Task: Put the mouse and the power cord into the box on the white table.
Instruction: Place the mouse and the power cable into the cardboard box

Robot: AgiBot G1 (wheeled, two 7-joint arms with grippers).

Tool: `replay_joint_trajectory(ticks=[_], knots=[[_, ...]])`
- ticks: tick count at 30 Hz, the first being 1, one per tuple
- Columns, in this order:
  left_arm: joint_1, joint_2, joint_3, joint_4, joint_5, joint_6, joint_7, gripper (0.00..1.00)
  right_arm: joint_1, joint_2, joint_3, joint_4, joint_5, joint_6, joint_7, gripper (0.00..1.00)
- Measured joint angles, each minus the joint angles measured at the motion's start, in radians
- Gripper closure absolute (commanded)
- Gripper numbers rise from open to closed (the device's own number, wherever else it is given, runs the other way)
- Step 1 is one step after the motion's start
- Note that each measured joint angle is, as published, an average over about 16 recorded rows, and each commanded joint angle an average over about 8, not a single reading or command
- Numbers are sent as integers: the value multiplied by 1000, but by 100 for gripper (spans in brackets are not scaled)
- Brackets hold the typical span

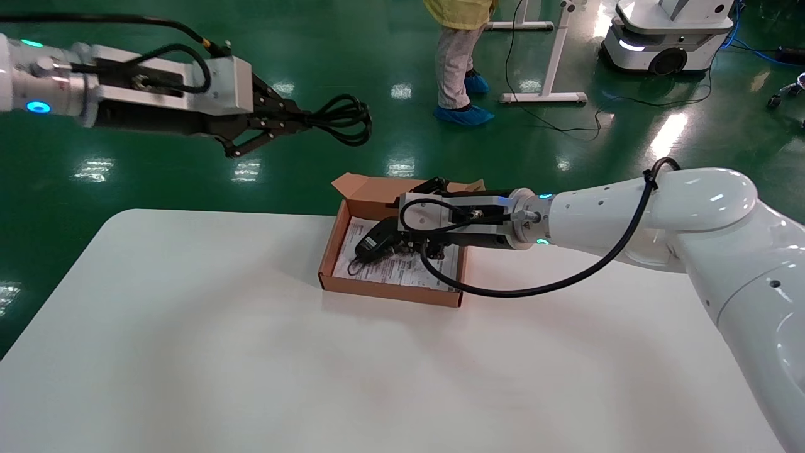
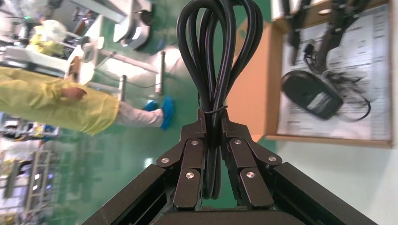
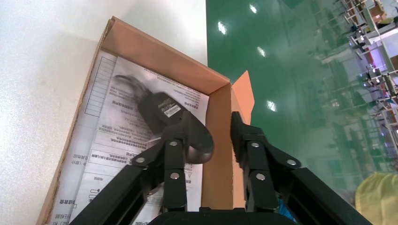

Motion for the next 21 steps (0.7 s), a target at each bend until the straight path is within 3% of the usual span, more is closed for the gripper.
replay_joint_trajectory(ticks=[8,21], knots=[[88,88,-2,12,-3,-119,-2,100,80,62,6,-54,34,-31,-18,0],[261,203,8,-55,6,-272,4,100,173,192,26,-159,58,-167,-116,0]])
